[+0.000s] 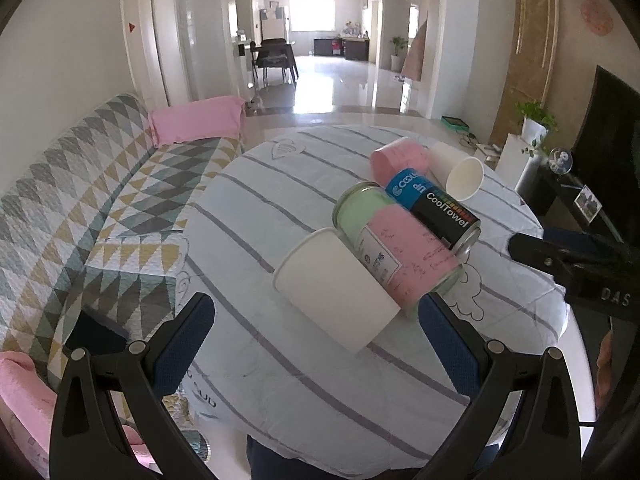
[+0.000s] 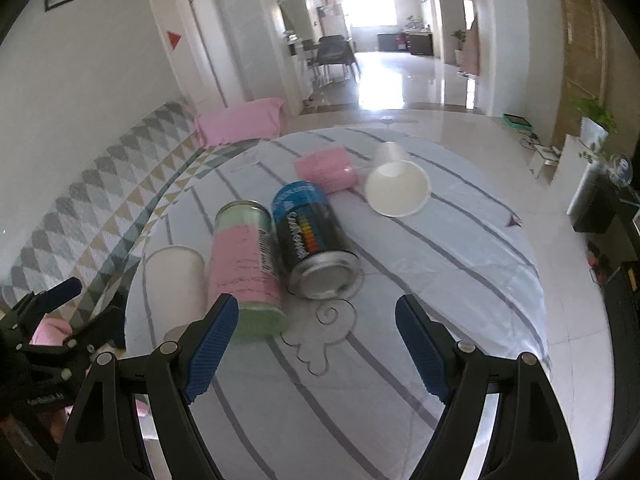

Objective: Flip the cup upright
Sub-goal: 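Move the right gripper toward the blue CoolTowel can lying on its side, then close the right gripper around the middle of the CoolTowel can, then lift the can with the right gripper and rotate it open end up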

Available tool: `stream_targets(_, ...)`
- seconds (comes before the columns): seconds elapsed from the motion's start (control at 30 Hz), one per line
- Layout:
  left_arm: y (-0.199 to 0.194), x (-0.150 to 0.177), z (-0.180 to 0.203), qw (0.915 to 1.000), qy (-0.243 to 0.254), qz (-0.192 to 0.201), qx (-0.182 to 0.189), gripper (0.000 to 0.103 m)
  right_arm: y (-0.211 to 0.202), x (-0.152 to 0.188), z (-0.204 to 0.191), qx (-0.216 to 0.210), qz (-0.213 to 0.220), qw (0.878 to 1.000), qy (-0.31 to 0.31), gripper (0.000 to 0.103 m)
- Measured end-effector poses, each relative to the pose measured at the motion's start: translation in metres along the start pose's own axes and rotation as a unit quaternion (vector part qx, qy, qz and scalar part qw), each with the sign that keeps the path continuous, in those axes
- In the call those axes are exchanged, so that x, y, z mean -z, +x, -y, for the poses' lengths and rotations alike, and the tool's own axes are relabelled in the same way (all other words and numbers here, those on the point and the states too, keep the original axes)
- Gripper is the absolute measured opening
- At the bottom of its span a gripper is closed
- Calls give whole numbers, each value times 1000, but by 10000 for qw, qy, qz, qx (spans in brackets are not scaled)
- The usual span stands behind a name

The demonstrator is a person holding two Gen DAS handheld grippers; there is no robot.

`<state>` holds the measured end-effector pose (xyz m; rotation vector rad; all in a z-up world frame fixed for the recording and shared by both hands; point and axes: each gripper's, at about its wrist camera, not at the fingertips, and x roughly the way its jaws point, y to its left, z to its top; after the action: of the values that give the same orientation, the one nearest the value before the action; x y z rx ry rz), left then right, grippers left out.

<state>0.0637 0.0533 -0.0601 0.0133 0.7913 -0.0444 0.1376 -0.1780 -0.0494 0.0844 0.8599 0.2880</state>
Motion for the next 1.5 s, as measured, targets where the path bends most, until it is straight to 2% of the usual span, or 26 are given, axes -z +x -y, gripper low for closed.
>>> stream_targets(0.13,6,-7,4,9999,75,-24,117,103,19,-23,-9,-204,-431,9987,-191,82)
stream_targets(0.3,19,-19,11,9996,168,-27,215,103,50,-55,-8,-220,-977,9947,-220,82)
stream_targets(0.7,54,-47,29,9979,371,-199,486,103,119,-91,-7,-325,-1975,9794,-264,82)
stream_targets(0.87,64,-51,31,9972,393,-292,569,103,146,-94,-8,-343,-2346,9708,-362,82)
stream_targets(1.07,70,-53,36,9970,410,-332,574,103,166,-93,-6,-331,-2594,9644,-408,82)
stream_targets(1.27,75,-54,40,9964,471,-401,580,103,177,-90,-4,-407,-2645,9624,-458,82)
stream_targets(1.37,75,-54,41,9965,470,-387,571,103,173,-90,-2,-545,-2551,9644,-424,69)
stream_targets(1.5,73,-54,42,9968,433,-384,557,103,160,-90,0,-551,-2378,9686,-470,69)
